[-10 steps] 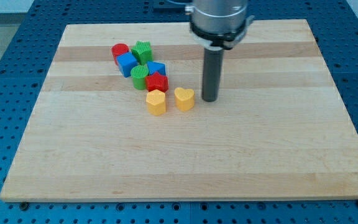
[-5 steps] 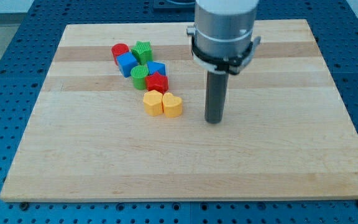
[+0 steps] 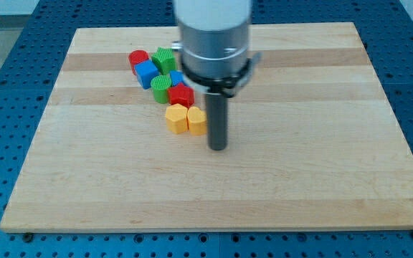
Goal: Move yellow blocks and red star on left side slightly
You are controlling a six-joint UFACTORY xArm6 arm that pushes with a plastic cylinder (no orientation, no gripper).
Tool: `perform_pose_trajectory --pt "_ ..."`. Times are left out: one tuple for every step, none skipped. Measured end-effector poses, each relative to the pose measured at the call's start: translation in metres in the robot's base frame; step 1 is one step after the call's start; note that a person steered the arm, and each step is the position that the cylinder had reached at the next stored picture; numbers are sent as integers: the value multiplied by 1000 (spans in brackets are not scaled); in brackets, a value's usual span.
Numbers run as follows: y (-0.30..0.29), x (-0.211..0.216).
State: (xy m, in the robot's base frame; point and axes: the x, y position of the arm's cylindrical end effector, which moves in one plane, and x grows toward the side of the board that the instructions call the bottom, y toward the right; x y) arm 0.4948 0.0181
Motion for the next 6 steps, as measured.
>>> perform_pose_trajectory --pt "12 -6" --pt "-7 -22" --pt "-29 -35" --pt "-38 -36" --pt "-38 -36" --pt "-38 -36"
